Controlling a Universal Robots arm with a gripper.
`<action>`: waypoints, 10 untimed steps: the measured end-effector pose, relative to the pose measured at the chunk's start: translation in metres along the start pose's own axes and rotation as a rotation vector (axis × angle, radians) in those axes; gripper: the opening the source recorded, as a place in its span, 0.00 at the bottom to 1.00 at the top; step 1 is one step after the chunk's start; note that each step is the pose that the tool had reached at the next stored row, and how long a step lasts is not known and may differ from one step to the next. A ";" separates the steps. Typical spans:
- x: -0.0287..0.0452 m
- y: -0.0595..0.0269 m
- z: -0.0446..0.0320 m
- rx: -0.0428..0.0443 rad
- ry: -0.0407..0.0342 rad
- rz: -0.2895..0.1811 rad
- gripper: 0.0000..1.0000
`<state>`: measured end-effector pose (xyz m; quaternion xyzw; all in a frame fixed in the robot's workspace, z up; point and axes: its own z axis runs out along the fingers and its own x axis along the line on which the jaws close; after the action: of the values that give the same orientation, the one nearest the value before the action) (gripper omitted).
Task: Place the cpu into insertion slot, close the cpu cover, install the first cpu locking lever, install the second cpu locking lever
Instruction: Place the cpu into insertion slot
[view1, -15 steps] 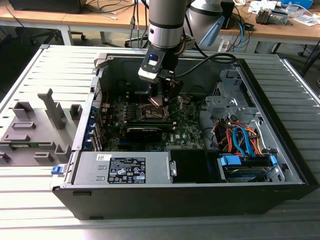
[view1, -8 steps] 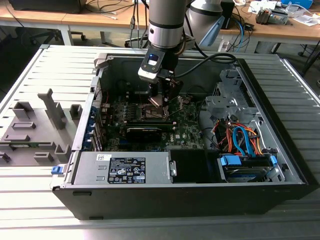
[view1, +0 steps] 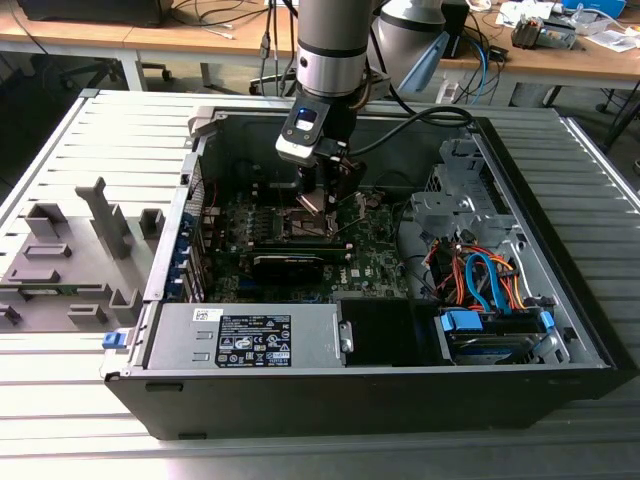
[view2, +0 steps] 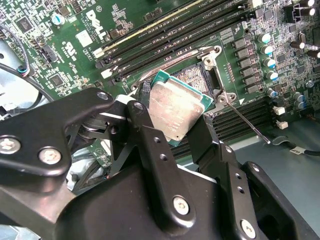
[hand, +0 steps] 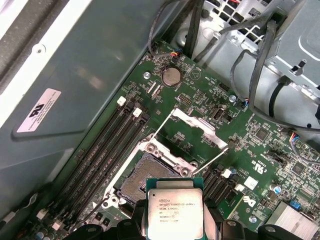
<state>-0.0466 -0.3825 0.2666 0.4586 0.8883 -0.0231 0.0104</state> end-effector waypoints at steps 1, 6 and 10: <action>0.0000 0.0000 0.0000 0.0000 0.0001 0.001 0.54; 0.0000 0.0000 0.0000 0.0001 0.0001 0.004 0.54; 0.0000 0.0000 0.0000 0.0003 0.0002 0.007 0.54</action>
<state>-0.0466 -0.3825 0.2666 0.4615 0.8868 -0.0231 0.0103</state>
